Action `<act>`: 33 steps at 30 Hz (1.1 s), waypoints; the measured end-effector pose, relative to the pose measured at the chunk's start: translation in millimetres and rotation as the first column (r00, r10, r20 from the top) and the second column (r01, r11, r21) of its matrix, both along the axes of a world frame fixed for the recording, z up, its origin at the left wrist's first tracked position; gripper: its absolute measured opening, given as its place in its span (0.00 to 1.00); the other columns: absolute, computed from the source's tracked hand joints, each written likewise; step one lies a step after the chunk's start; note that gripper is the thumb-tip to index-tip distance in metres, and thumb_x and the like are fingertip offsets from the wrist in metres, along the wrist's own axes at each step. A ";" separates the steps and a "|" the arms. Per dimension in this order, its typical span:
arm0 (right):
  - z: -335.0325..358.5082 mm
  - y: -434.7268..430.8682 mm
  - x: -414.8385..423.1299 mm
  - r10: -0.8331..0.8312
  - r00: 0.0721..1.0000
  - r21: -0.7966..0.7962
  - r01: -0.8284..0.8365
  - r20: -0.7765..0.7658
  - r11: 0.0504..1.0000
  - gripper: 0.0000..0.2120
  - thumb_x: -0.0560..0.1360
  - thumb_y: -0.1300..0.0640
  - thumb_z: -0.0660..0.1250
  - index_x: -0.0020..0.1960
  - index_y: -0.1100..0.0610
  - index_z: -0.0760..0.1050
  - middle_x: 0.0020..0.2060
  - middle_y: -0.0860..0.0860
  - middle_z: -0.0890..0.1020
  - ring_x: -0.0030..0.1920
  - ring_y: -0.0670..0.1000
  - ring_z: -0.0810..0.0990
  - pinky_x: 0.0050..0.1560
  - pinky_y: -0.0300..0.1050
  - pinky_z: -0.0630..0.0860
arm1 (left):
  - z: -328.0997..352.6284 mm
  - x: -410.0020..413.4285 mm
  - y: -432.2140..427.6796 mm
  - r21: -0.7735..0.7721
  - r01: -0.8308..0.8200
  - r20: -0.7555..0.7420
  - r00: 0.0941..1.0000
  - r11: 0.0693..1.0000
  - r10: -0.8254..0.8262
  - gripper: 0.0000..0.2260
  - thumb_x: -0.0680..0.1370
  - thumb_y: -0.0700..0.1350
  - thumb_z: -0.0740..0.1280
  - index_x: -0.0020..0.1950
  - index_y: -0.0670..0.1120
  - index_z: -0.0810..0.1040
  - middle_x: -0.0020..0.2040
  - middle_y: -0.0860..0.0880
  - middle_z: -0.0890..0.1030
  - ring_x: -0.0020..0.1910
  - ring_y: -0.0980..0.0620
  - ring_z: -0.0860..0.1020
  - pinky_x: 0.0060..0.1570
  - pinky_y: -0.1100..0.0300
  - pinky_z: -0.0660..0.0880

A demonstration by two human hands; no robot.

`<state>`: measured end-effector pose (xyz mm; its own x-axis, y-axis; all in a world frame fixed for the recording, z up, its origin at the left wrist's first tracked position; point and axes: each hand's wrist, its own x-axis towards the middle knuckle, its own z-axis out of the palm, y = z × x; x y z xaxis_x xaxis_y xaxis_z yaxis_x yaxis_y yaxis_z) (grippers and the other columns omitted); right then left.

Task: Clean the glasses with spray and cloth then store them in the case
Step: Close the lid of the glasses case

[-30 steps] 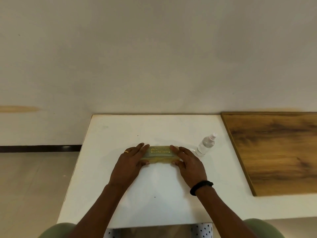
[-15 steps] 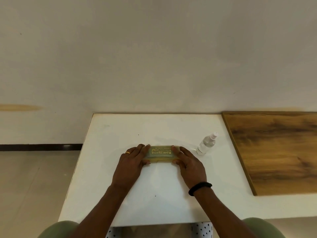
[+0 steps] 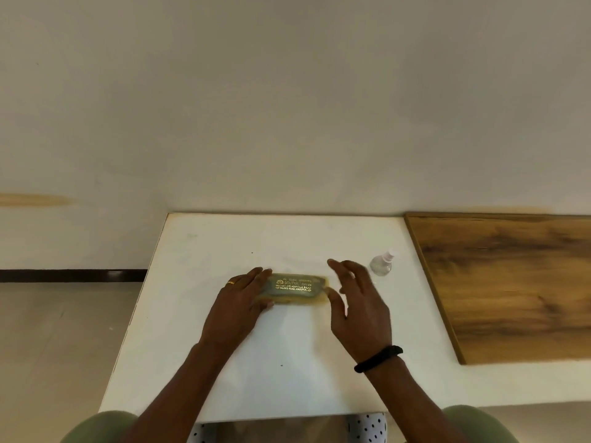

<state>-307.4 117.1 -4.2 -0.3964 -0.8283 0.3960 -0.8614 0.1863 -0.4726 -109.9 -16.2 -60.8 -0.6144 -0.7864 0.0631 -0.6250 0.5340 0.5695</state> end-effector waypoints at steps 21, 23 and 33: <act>-13.3 -4.3 -59.7 -0.398 0.649 0.286 0.276 0.649 0.917 0.17 0.75 0.56 0.72 0.63 0.52 0.75 0.50 0.49 0.82 0.49 0.52 0.81 0.42 0.36 0.70 | 6.8 -0.2 -0.7 -0.014 -0.010 -0.012 1.000 1.000 0.010 0.28 0.72 0.48 0.77 0.71 0.47 0.74 0.66 0.49 0.78 0.64 0.45 0.76 0.61 0.58 0.69; -16.0 -7.1 -56.1 -0.387 0.665 0.284 0.263 0.639 0.922 0.16 0.75 0.55 0.71 0.63 0.51 0.76 0.50 0.49 0.82 0.49 0.52 0.80 0.45 0.40 0.70 | 6.7 -0.7 -1.6 -0.005 -0.012 -0.009 1.000 1.000 0.012 0.28 0.72 0.48 0.76 0.71 0.48 0.74 0.67 0.49 0.78 0.64 0.45 0.76 0.62 0.58 0.69; -23.2 -15.7 -29.2 -0.267 0.782 0.273 0.129 0.563 0.953 0.15 0.75 0.56 0.71 0.61 0.51 0.75 0.49 0.47 0.81 0.49 0.51 0.79 0.47 0.41 0.69 | 6.8 -1.3 -1.1 -0.009 -0.014 -0.011 1.000 1.000 0.014 0.28 0.72 0.48 0.76 0.70 0.47 0.75 0.66 0.47 0.79 0.63 0.43 0.77 0.60 0.58 0.69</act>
<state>-336.7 101.4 -27.4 -0.6581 -0.7397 -0.1405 -0.3616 0.4742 -0.8028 -111.2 -17.4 -54.0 -0.6025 -0.7943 0.0772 -0.6263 0.5305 0.5713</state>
